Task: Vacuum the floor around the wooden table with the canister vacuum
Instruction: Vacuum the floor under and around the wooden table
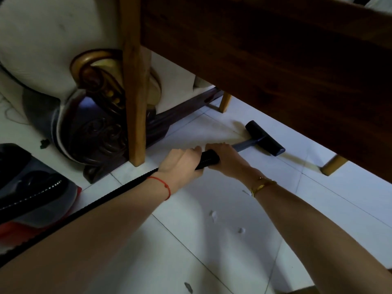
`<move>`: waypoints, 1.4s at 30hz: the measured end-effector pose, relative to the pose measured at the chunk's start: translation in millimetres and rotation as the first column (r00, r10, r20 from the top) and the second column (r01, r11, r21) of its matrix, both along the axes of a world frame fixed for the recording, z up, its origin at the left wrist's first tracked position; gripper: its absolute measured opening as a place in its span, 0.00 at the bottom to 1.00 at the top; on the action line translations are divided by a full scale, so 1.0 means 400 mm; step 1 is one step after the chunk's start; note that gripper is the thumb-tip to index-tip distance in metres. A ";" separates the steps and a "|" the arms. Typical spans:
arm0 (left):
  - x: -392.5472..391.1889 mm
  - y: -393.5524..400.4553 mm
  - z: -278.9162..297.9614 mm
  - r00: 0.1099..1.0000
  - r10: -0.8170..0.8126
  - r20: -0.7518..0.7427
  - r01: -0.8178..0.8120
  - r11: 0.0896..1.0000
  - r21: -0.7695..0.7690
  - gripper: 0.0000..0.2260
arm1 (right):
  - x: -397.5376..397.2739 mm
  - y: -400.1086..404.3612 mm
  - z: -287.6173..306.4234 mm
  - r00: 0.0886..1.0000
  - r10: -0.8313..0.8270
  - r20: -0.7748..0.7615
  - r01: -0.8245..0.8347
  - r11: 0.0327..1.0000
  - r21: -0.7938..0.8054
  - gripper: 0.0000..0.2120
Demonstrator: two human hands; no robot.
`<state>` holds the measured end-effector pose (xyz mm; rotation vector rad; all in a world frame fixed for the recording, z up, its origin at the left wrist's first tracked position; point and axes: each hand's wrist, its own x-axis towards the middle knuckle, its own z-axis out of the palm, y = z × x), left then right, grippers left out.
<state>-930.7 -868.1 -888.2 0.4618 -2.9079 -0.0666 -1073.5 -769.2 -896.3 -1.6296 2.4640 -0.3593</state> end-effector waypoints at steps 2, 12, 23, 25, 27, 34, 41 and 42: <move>-0.011 -0.001 -0.011 1.000 0.003 0.007 -0.003 1.000 -0.005 0.15 | -0.009 -0.004 -0.010 1.000 0.002 -0.027 -0.001 1.000 0.009 0.08; 0.067 -0.029 0.002 1.000 0.007 0.019 -0.006 0.998 -0.055 0.12 | 0.054 -0.044 -0.028 1.000 0.016 0.006 -0.016 0.998 -0.055 0.08; 0.373 -0.077 0.080 0.999 0.030 0.036 -0.026 0.996 -0.086 0.13 | 0.324 -0.121 -0.008 0.980 0.190 0.055 -0.170 0.951 -0.260 0.10; 0.437 -0.089 0.093 0.999 0.031 0.031 -0.028 0.996 -0.088 0.12 | 0.384 -0.138 0.004 0.974 0.218 0.059 -0.194 0.940 -0.280 0.12; 0.496 -0.098 0.106 0.999 0.042 0.024 -0.039 0.992 -0.120 0.12 | 0.441 -0.151 0.015 0.967 0.247 0.057 -0.219 0.929 -0.299 0.12; 0.662 -0.106 0.155 0.997 0.071 0.026 -0.067 0.988 -0.143 0.13 | 0.592 -0.175 0.062 0.943 0.314 0.105 -0.273 0.916 -0.294 0.09; 0.770 -0.104 0.202 0.996 0.087 0.023 -0.082 0.982 -0.170 0.12 | 0.692 -0.180 0.110 0.911 0.389 0.135 -0.337 0.893 -0.298 0.09; 0.781 -0.105 0.206 0.995 0.093 0.021 -0.088 0.981 -0.170 0.12 | 0.702 -0.182 0.113 0.909 0.394 0.139 -0.341 0.891 -0.299 0.10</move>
